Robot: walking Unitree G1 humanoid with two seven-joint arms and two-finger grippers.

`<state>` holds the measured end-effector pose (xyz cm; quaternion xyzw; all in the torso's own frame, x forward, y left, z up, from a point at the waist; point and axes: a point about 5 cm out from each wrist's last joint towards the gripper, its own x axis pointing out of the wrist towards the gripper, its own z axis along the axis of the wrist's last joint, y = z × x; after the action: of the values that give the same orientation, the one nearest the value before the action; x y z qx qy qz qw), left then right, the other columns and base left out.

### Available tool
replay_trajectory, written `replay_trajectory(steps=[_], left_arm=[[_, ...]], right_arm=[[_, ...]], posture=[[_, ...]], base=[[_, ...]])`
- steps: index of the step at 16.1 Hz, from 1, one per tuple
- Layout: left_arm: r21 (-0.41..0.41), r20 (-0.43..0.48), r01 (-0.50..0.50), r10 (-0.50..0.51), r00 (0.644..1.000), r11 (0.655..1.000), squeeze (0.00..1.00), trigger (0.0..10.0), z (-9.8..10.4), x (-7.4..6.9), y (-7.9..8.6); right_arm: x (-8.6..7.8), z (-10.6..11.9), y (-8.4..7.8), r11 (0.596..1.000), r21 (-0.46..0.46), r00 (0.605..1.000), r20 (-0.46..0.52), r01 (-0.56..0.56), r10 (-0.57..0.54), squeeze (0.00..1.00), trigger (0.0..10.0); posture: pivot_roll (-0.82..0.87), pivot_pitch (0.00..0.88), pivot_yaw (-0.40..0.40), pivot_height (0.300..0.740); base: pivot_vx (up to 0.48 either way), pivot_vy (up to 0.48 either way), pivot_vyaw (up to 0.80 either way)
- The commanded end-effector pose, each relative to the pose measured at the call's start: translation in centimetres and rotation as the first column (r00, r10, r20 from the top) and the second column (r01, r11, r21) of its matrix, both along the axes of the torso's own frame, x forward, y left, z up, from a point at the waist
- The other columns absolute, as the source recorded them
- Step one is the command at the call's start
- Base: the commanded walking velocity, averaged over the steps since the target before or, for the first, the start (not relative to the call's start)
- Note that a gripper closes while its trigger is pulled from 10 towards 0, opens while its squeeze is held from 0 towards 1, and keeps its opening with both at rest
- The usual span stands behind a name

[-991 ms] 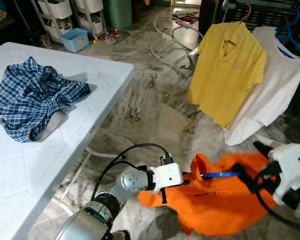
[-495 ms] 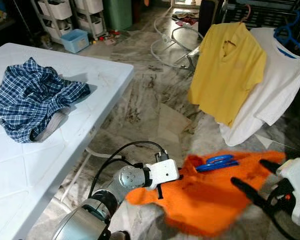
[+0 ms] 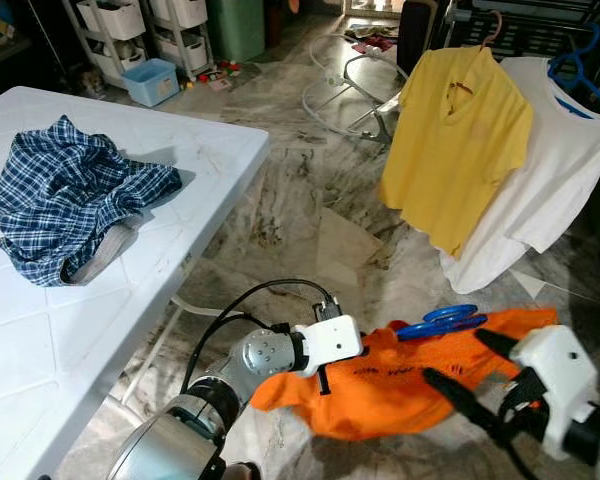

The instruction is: Hang hanger

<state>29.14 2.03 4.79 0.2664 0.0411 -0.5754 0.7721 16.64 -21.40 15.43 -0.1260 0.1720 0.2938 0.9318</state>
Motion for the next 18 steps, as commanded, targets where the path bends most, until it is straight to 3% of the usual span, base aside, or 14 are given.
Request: replay_trajectory(steps=[1,4,5,6,7,8,11,15,16,17,18], left_arm=[[-0.004,0.024,0.025,-0.025,0.999,1.000,0.00,10.0,0.7,0.4,0.0],[0.028,0.050,0.075,-0.076,0.996,0.997,0.00,10.0,1.0,0.6,0.5],[0.056,0.065,0.102,-0.105,0.992,0.993,0.00,10.0,1.2,0.7,0.9],[0.061,0.068,0.107,-0.111,0.992,0.992,0.00,10.0,1.2,0.8,1.0],[0.071,0.074,0.117,-0.122,0.990,0.991,0.00,10.0,1.3,0.8,1.2],[0.099,0.095,0.153,-0.162,0.982,0.983,0.00,10.0,1.6,1.0,1.7],[0.133,0.123,0.213,-0.229,0.966,0.968,0.00,10.0,2.1,1.1,2.3],[0.177,0.138,0.234,-0.260,0.956,0.956,0.00,10.0,2.2,1.3,3.0],[0.167,0.145,0.236,-0.261,0.954,0.957,0.00,10.0,2.5,1.4,3.0],[0.154,0.154,0.245,-0.269,0.951,0.957,0.00,10.0,2.8,1.5,2.8],[0.145,0.165,0.254,-0.277,0.947,0.956,0.00,10.0,3.1,1.5,2.7]], right_arm=[[-0.7,0.5,-0.7,0.999,-0.053,1.000,-0.007,-0.011,0.010,1.00,10.0],[-1.4,0.4,-2.9,0.988,-0.153,0.999,-0.032,0.028,-0.033,1.00,10.0],[-1.5,-0.1,-4.6,0.964,-0.259,0.997,-0.040,0.059,-0.072,0.98,10.0],[-1.5,-0.2,-4.8,0.958,-0.280,0.996,-0.040,0.064,-0.078,0.98,10.0],[-1.3,-0.5,-5.2,0.948,-0.310,0.996,-0.038,0.067,-0.083,0.55,10.0],[-1.0,-1.6,-5.9,0.934,-0.354,0.996,-0.047,0.048,-0.069,0.00,10.0],[0.1,-2.6,-6.9,0.888,-0.460,0.999,-0.048,-0.016,-0.006,0.00,10.0],[1.9,-2.2,-7.2,0.858,-0.503,0.994,-0.053,-0.107,0.093,0.00,10.0],[2.1,-2.7,-7.4,0.842,-0.511,0.985,-0.090,-0.173,0.148,0.00,10.0],[2.3,-3.1,-7.3,0.858,-0.473,0.979,-0.117,-0.202,0.166,0.00,2.3],[2.3,-3.7,-7.2,0.867,-0.441,0.971,-0.153,-0.232,0.182,0.00,0.0]], posture=[[-0.12,0.092,0.026,0.740],[-0.12,0.094,0.024,0.740],[-0.12,0.095,0.025,0.740],[-0.12,0.095,0.025,0.740],[-0.13,0.098,0.026,0.740],[-0.12,0.101,0.028,0.740],[-0.11,0.103,0.028,0.740],[-0.10,0.101,0.021,0.740],[-0.10,0.101,0.018,0.740],[-0.09,0.101,0.012,0.740],[-0.09,0.101,0.009,0.740]], base=[[0.000,0.000,0.00],[0.000,0.000,0.00],[0.000,0.000,0.00],[0.000,0.000,0.00],[0.000,0.000,0.00],[0.000,0.000,0.00],[0.000,0.000,0.00],[0.000,0.000,0.00],[0.000,0.000,0.00],[0.000,0.000,0.00],[0.000,0.000,0.00]])
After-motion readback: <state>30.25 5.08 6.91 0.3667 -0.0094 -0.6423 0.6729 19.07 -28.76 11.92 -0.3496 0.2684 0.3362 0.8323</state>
